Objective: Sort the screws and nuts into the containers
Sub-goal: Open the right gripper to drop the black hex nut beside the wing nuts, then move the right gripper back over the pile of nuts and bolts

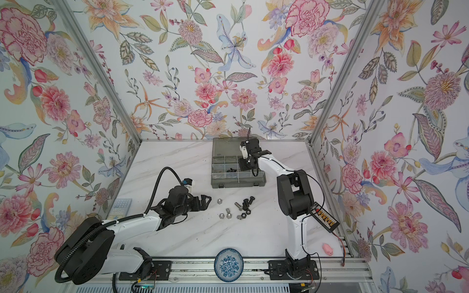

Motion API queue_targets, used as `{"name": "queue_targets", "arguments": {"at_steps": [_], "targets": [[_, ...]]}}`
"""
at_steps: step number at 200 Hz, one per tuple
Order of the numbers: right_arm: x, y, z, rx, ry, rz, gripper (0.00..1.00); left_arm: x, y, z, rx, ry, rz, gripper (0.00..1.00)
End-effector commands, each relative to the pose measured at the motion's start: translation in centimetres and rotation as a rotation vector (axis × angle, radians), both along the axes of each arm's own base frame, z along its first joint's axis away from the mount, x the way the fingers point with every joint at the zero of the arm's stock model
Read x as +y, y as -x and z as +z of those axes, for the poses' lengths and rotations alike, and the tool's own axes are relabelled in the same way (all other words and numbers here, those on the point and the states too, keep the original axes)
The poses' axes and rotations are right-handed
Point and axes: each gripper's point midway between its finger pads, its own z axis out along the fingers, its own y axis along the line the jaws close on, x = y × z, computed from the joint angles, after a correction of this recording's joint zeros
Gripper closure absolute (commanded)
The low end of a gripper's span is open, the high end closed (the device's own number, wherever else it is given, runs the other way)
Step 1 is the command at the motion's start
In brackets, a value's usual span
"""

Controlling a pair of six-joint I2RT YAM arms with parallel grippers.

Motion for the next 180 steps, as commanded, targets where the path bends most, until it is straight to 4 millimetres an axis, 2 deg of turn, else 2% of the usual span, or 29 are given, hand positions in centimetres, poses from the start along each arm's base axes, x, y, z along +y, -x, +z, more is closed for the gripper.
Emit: {"name": "queue_targets", "arguments": {"at_steps": [1, 34, 65, 97, 118, 144, 180], "targets": [[-0.1, -0.4, 0.3, -0.014, 0.022, 0.001, 0.65, -0.2, -0.8, 1.0, -0.021, 0.017, 0.005, 0.01], [-0.3, -0.1, 2.3, -0.048, 0.014, 0.008, 0.59, -0.1, -0.7, 1.1, -0.023, 0.020, 0.007, 0.01], [-0.3, 1.9, 4.5, -0.067, -0.015, 0.022, 0.52, 0.0, -0.6, 1.1, -0.023, 0.026, 0.015, 0.01], [-0.3, 6.3, 5.5, -0.054, -0.032, 0.040, 0.48, 0.1, -0.6, 1.0, -0.024, 0.025, 0.017, 0.01], [-0.7, 9.9, 5.4, -0.012, -0.051, 0.026, 0.46, -0.1, -0.7, 1.2, -0.025, 0.028, 0.013, 0.01], [-1.5, 14.3, 4.2, 0.066, -0.089, -0.008, 0.45, -0.2, -0.8, 1.3, -0.027, 0.034, 0.009, 0.01], [-2.5, 20.4, 1.3, 0.187, -0.106, -0.037, 0.44, -0.5, -0.9, 1.6, -0.028, 0.036, 0.000, 0.01]]}}
